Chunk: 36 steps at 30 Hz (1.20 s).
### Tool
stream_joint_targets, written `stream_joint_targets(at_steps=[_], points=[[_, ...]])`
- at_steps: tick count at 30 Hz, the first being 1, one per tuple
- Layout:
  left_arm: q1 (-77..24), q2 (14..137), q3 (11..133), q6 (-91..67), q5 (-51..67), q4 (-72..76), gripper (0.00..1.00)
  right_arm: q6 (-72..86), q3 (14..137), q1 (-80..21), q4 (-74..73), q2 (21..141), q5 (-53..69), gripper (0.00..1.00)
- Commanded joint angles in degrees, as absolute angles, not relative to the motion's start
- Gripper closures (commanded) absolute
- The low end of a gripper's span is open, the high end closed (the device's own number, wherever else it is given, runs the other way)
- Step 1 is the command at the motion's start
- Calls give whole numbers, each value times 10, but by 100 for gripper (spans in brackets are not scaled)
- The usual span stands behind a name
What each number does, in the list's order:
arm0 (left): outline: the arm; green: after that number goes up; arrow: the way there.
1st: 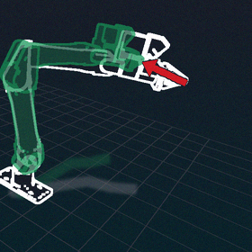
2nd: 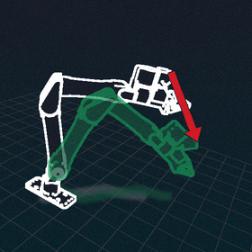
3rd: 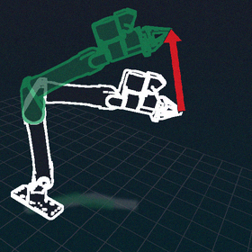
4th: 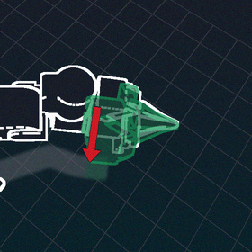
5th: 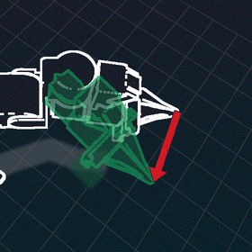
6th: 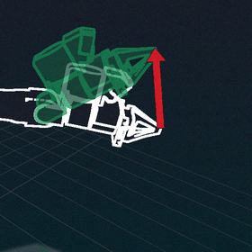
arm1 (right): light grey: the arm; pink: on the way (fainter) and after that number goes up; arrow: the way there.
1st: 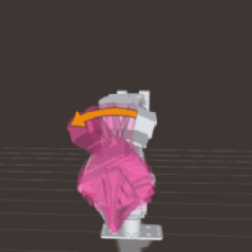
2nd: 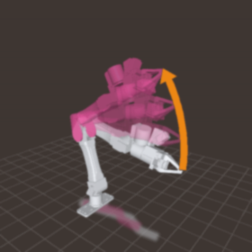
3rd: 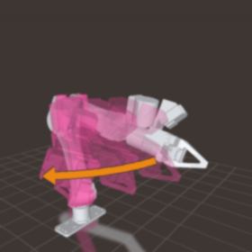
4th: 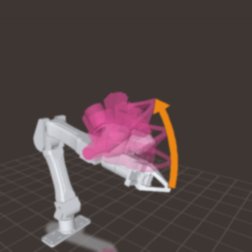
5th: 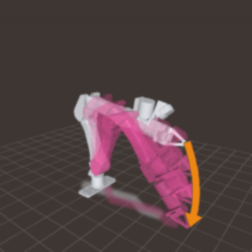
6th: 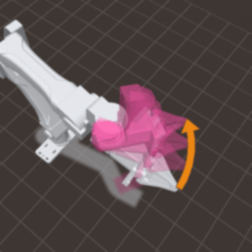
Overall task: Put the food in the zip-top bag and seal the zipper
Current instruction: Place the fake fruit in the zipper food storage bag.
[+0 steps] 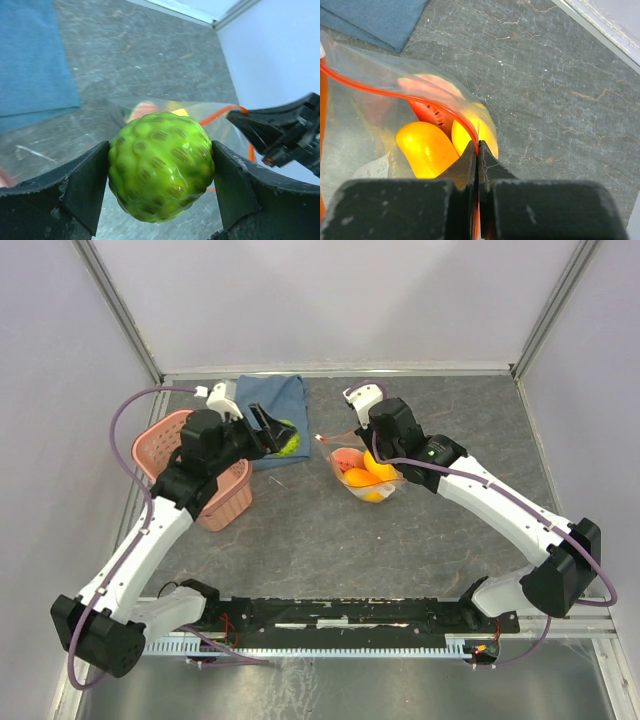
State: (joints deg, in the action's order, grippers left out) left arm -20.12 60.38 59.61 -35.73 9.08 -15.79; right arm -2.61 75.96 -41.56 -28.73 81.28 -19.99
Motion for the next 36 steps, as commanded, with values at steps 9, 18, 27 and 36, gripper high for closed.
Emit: stream_joint_targets(at_steps=[9,18,27,36], points=[[-347,657,574,-411,70,68,45,-9,776,-415,-270,803,-187,98],[-409,712,557,-409,21,150,45,0,778,-415,-269,799,-178,98],[-432,759,547,-394,-26,143,43,5,775,-415,-265,793,-177,98],[-440,793,579,-355,-92,63,36,5,773,-415,-264,792,-177,98]])
